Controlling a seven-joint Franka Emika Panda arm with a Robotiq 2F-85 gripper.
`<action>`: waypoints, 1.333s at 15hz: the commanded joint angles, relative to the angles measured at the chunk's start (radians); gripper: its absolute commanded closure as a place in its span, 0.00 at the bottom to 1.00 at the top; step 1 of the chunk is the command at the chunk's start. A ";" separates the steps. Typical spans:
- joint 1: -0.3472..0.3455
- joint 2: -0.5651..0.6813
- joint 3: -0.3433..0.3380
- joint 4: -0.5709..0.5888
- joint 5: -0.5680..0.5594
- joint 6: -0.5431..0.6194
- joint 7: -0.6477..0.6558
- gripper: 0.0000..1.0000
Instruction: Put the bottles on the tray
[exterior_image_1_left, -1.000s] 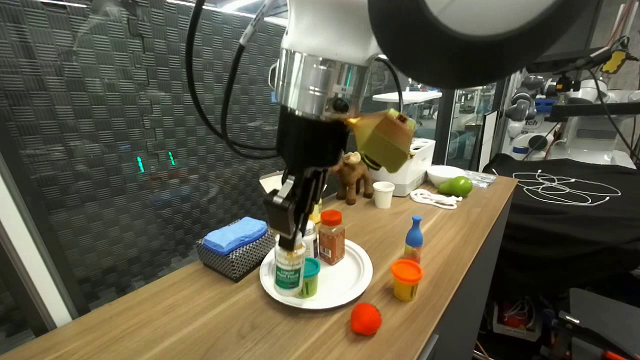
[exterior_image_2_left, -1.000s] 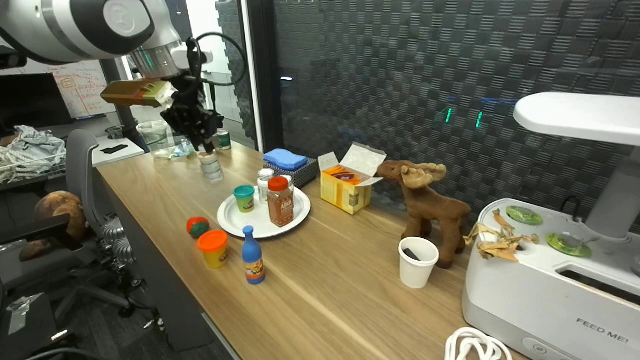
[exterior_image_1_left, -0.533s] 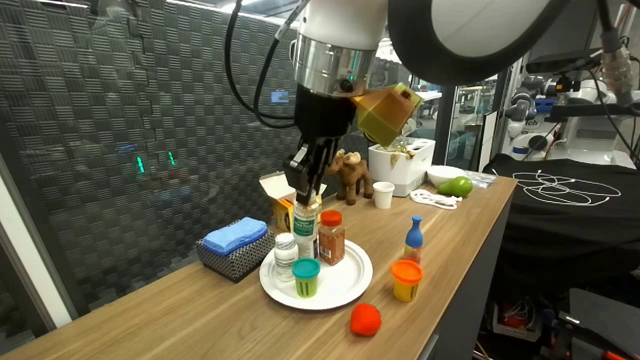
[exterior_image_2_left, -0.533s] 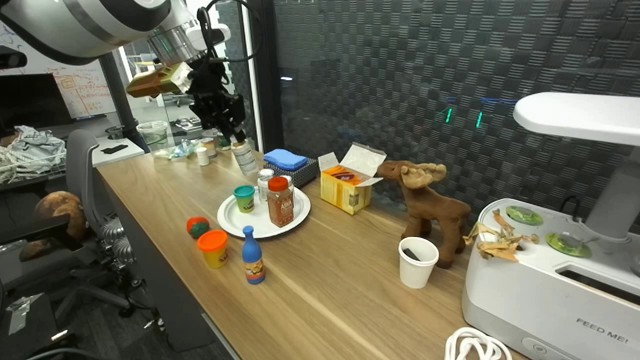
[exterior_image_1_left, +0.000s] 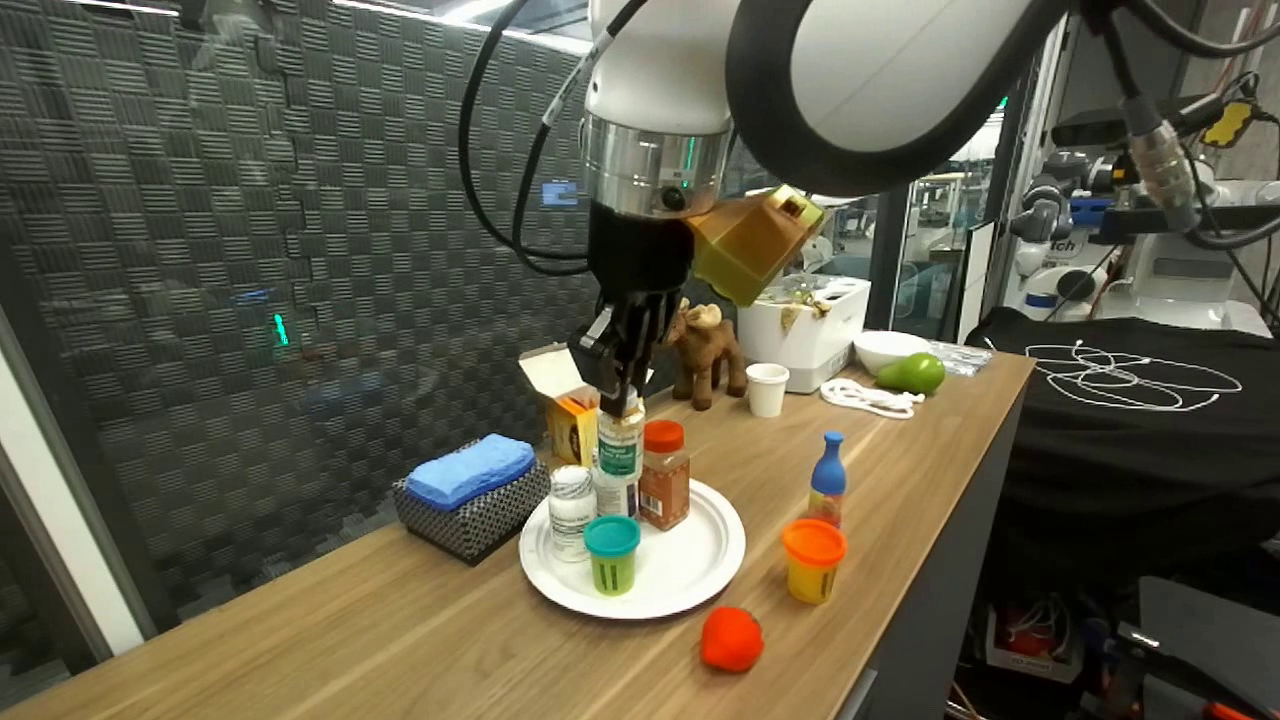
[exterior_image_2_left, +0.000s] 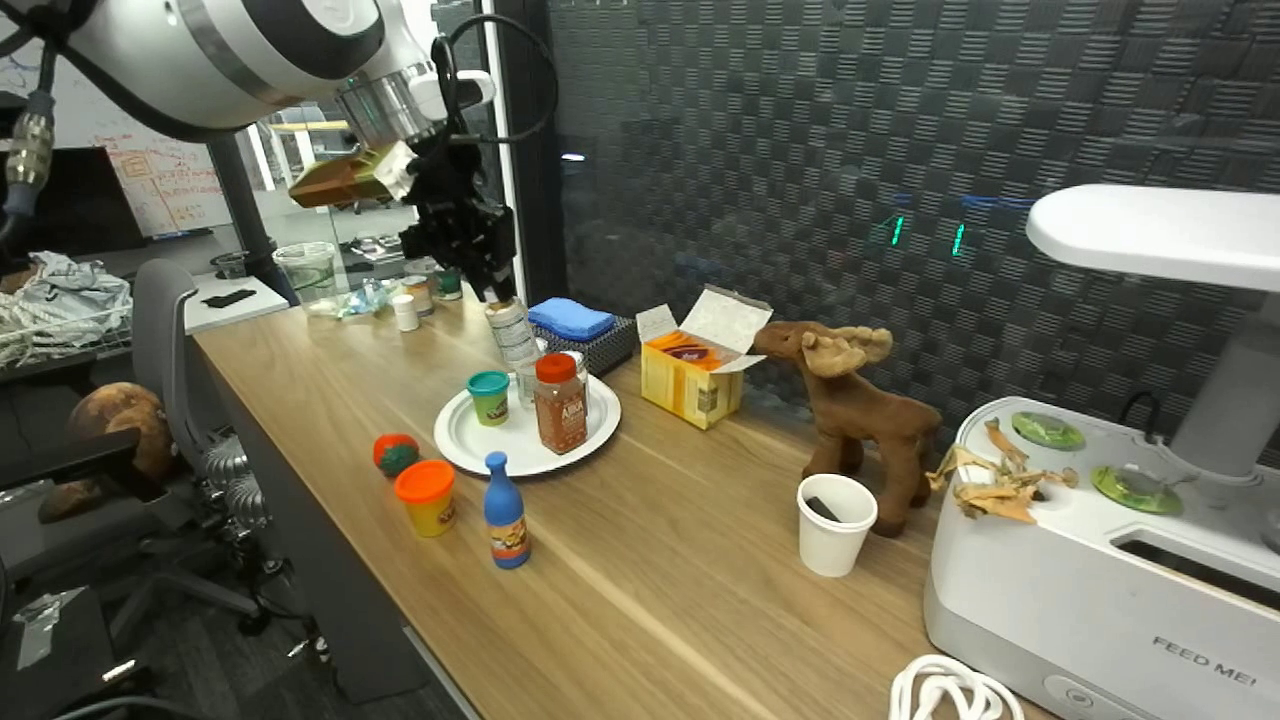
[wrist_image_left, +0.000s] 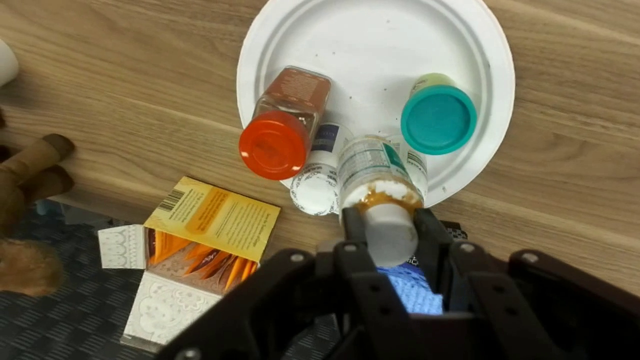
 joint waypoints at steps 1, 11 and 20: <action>0.005 0.037 -0.018 0.057 -0.024 -0.024 0.020 0.89; 0.008 0.078 -0.034 0.051 0.052 -0.029 -0.014 0.89; 0.014 0.097 -0.032 0.036 0.092 0.000 -0.012 0.89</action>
